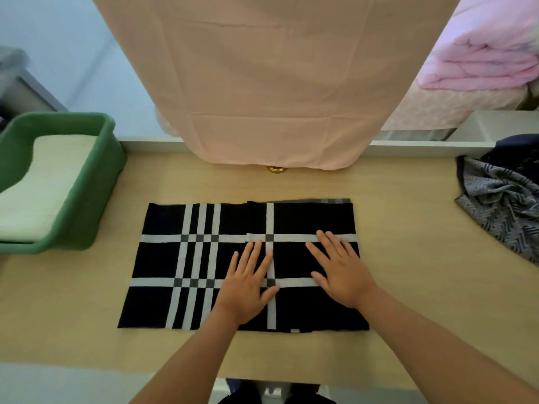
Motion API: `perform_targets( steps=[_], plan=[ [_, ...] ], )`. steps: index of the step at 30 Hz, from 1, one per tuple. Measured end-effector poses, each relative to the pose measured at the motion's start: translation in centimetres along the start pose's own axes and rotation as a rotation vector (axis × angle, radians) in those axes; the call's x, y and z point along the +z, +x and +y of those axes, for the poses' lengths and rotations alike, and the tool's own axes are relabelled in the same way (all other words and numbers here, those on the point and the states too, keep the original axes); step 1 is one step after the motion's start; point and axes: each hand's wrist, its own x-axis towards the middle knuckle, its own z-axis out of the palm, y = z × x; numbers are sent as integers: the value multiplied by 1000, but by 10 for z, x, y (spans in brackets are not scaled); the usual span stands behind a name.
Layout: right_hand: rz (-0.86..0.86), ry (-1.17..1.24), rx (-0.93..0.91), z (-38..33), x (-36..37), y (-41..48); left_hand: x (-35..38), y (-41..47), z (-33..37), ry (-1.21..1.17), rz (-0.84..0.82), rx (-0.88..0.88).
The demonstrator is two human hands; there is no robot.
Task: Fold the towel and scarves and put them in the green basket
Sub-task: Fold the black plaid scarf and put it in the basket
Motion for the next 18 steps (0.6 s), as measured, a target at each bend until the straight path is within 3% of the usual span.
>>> perform_targets(
  steps=[2, 6, 12, 15, 18],
  plan=[
    [6, -38, 23, -11, -13, 7, -9, -1, -4, -19, -22, -19],
    [55, -51, -55, -48, -41, 33, -33, -8, -27, -144, 92, -160],
    [5, 126, -208, -148, -73, 95, -69, -32, -115, -210, 201, -447],
    [-38, 123, -263, -205, -78, 133, -77, -52, -163, -214, 156, -601],
    [-87, 26, -324, -261, -81, 168, -79, -75, -205, -234, 0, -709]
  ],
)
